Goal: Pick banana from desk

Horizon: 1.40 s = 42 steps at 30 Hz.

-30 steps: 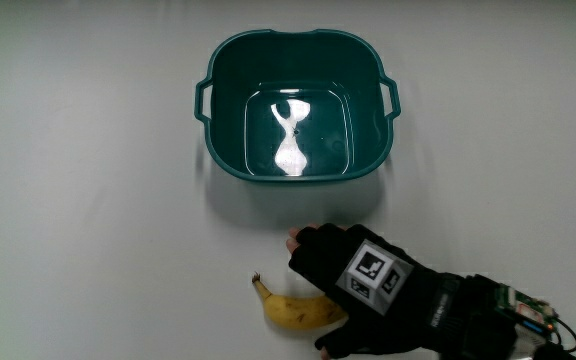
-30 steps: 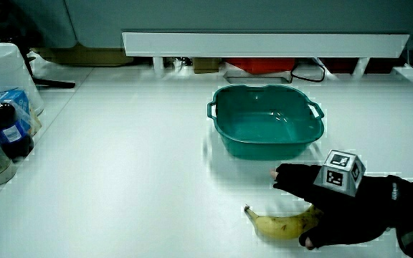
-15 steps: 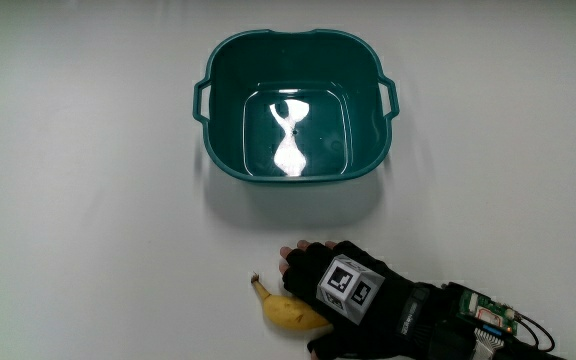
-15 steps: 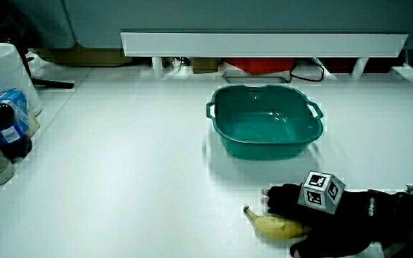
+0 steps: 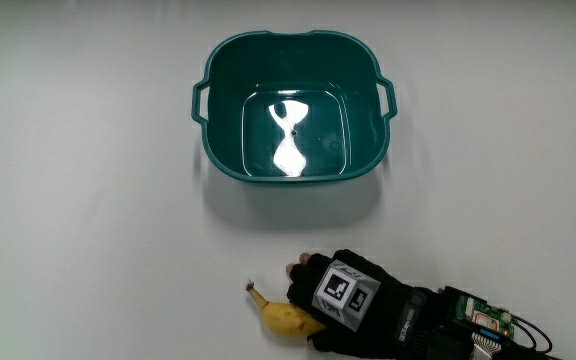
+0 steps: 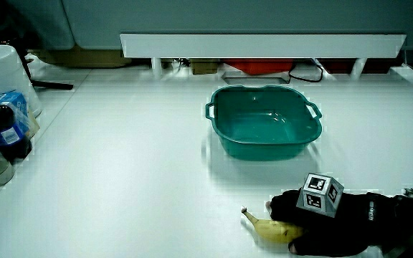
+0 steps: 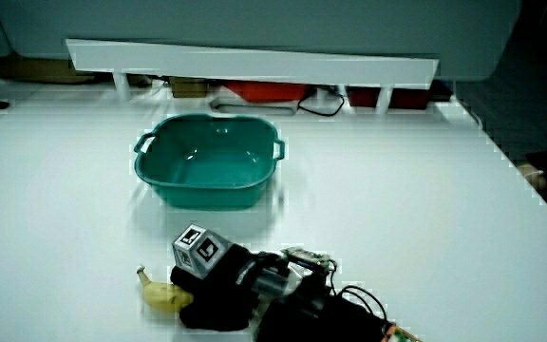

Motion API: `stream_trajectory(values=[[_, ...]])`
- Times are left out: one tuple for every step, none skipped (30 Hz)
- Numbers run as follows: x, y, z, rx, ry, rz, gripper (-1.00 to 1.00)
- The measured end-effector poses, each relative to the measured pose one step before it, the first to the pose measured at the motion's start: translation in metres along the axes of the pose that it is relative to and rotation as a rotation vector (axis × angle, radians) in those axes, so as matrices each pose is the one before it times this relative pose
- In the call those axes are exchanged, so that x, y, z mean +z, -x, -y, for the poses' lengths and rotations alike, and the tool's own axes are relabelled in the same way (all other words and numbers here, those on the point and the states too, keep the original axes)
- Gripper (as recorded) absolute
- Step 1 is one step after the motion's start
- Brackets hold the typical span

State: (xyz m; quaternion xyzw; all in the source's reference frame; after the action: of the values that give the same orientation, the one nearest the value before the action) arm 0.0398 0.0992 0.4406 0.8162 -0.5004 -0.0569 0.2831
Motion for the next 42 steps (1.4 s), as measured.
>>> stream_trajectory(values=[[-0.00165, 0.00058, -0.00063, 0.00326, 0.00478, -0.00001, 0.79], [0.00162, 0.00046, 0.00084, 0.00209, -0.00606, -0.00069, 0.84], [-0.00105, -0.00012, -0.00012, -0.00294, -0.00695, 0.00627, 0.89], [0.00001, -0.00037, 0.00011, 0.00378, -0.00707, -0.00411, 0.95], [0.00043, -0.00044, 0.00021, -0.00129, -0.00236, -0.00727, 1.0], [-0.00025, -0.00012, -0.00002, 0.00339, 0.00669, 0.00141, 1.0], [-0.00129, -0.00011, -0.00029, 0.00133, 0.00063, -0.00015, 1.0], [0.00035, -0.00002, 0.00014, -0.00073, -0.00207, 0.00116, 1.0], [0.0033, -0.00027, 0.00112, -0.00053, -0.0098, -0.0026, 1.0], [-0.00176, -0.00093, -0.00052, 0.0025, 0.00964, -0.00184, 1.0], [0.00349, -0.00086, 0.00146, 0.00498, -0.00909, -0.00784, 1.0], [-0.00058, -0.00102, 0.00031, -0.00026, -0.00053, -0.00595, 1.0], [0.0022, -0.00052, 0.00125, -0.00002, 0.00135, 0.00212, 1.0], [0.00144, -0.00029, 0.00098, 0.00333, 0.00489, -0.00575, 1.0], [0.00246, 0.00002, 0.00144, 0.00255, -0.00587, 0.00445, 1.0], [0.00215, -0.0001, 0.00124, 0.00914, -0.00346, -0.0034, 1.0], [0.00061, -0.00071, 0.0008, -0.00186, -0.00301, -0.00122, 1.0], [0.00226, -0.00077, 0.00134, 0.0063, 0.00049, -0.00587, 1.0], [0.00241, -0.00086, 0.00156, 0.00162, -0.004, -0.00584, 1.0], [0.005, -0.0006, 0.00221, 0.00045, -0.00694, 0.00322, 1.0], [0.00519, -0.00084, 0.00225, 0.00493, -0.00545, -0.00131, 1.0], [0.00182, -0.00152, 0.00148, 0.00228, -0.00758, -0.00806, 1.0], [0.00154, -0.00202, 0.00087, 0.00106, -0.0016, -0.00294, 1.0], [0.00518, -0.00185, 0.00193, -0.00605, -0.00736, 0.00151, 1.0], [0.00133, -0.00264, 0.00082, -0.00132, -0.00223, 0.0004, 1.0], [0.00483, -0.00283, 0.00137, -0.00862, -0.00576, -0.00959, 1.0], [0.00562, -0.00245, 0.00133, -0.00785, -0.00319, 0.01338, 1.0], [-0.00488, -0.00499, -0.00106, -0.00837, 0.00499, -0.01379, 1.0], [0.01079, -0.00199, 0.00279, -0.00219, -0.01697, 0.011, 1.0], [-0.00124, -0.00508, -0.00033, -0.0037, 0.00505, -0.01251, 1.0], [0.01273, -0.00153, 0.00312, -0.01052, -0.01974, 0.02554, 1.0], [0.00289, -0.00392, 0.00079, -0.01099, -0.00764, 0.00378, 1.0], [0.00497, -0.00364, 0.00094, -0.00483, 0.00238, -0.00818, 1.0], [0.00658, -0.00213, 0.00164, -0.01353, -0.01037, 0.02041, 1.0], [-0.00319, -0.0037, -0.00015, -0.00358, 0.01275, 0.01307, 1.0], [0.01096, -0.00097, 0.00321, -0.01283, -0.02426, 0.00627, 1.0], [0.0044, -0.00209, 0.00117, -0.00534, -0.00799, 0.00664, 1.0], [0.00634, -0.00188, 0.00112, -0.00517, -0.00837, -0.00488, 1.0], [0.00059, -0.00261, -0.00023, -0.00122, 0.00579, 0.00045, 1.0], [0.00106, -0.00289, 0.00002, -0.00703, -0.00559, -0.0053, 1.0], [0.00689, -0.00168, 0.00091, -0.00088, -0.01013, -0.01013, 1.0], [0.00367, -0.00204, 0.0003, -0.00902, -0.00943, 0.01895, 1.0]])
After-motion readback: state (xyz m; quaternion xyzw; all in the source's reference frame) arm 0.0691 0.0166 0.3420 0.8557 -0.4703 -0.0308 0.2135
